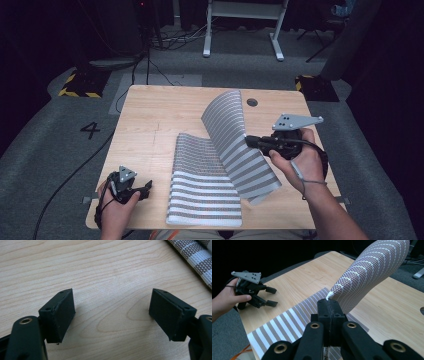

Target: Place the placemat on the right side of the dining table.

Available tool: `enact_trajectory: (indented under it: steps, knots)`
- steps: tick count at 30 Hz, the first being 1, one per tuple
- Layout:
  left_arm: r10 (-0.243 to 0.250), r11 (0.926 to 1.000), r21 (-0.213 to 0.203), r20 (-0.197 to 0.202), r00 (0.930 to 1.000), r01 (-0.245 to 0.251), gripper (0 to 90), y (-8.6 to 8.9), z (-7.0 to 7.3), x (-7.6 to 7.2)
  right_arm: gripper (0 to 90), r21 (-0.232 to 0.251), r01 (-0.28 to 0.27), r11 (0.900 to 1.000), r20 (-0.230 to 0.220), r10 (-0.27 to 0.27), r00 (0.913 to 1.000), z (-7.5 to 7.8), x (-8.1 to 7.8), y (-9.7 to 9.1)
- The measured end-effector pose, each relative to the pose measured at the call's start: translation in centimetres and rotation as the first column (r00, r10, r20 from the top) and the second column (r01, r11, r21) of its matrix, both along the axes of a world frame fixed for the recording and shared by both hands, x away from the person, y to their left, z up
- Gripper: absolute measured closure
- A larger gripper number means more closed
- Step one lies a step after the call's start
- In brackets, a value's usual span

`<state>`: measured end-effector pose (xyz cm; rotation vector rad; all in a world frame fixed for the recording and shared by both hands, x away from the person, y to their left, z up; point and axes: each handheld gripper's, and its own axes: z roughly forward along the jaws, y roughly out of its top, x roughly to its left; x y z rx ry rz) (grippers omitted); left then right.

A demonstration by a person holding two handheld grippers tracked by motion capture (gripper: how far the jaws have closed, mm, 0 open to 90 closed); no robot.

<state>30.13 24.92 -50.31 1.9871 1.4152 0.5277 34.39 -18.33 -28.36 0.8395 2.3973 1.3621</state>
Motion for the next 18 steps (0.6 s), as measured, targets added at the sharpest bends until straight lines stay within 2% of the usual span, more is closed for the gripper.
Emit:
enact_trajectory:
  steps: [4, 10, 18]
  knots:
    - [0.0, 1.0, 0.0, 0.0, 1.0, 0.0, 21.0, 0.0, 0.0, 0.0, 90.0, 0.007, 0.025, 0.9997, -0.013, -0.025, 0.9996, 0.2, 0.2, -0.9]
    - [0.003, 1.0, -0.006, 0.001, 1.0, -0.003, 21.0, -0.1, 0.0, 0.1, 90.0, 0.003, 0.074, 0.9973, -0.042, -0.074, 0.9964, -0.9, 1.4, -2.6]
    - [0.002, 1.0, -0.008, 0.0, 1.0, -0.002, 21.0, -0.1, 0.0, 0.1, 90.0, -0.011, 0.177, 0.9841, -0.078, -0.178, 0.981, -2.6, 3.6, -5.9]
